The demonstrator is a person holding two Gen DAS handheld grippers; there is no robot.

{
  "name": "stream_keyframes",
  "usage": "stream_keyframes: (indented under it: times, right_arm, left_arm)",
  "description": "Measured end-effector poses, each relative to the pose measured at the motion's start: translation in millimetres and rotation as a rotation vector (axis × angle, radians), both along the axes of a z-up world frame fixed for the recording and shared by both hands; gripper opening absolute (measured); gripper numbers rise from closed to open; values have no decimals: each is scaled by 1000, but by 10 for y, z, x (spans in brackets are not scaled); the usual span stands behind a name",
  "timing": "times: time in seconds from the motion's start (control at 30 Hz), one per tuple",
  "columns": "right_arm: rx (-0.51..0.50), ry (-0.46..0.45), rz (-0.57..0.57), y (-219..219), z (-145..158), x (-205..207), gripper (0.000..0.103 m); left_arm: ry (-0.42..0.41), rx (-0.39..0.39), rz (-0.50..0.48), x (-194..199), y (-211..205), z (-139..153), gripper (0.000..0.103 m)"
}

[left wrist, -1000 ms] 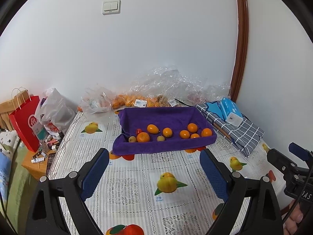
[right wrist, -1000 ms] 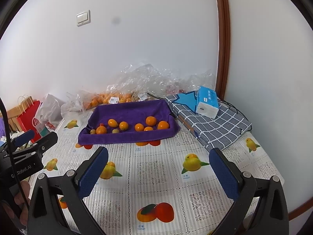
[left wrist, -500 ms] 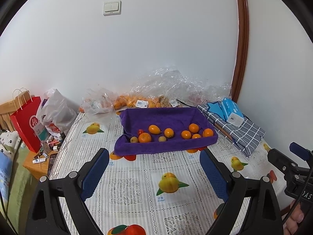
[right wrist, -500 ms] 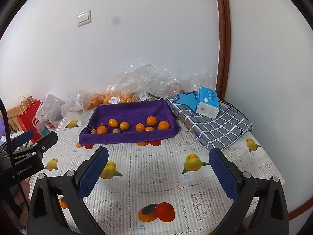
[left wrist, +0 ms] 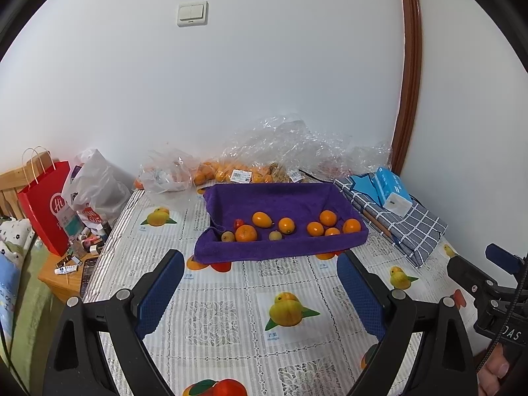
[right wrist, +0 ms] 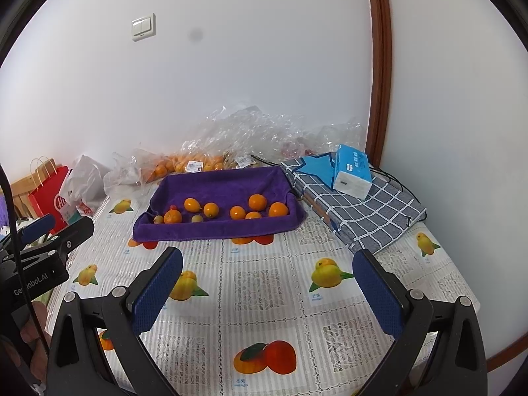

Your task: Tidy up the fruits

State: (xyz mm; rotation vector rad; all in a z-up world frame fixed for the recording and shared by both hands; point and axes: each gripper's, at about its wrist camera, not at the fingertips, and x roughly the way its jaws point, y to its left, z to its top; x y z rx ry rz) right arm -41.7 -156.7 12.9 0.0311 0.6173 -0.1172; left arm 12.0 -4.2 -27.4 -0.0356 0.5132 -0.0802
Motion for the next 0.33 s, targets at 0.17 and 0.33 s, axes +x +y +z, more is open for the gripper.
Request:
stream_keyframes:
  times: [0.17, 0.33]
  right_arm:
    - [0, 2, 2, 6, -11, 9, 101]
    - [3, 6, 1, 5, -27, 17, 101]
  left_arm:
    - [0, -1, 0, 5, 7, 1, 94]
    - [-3, 0, 4, 2, 16, 4, 94]
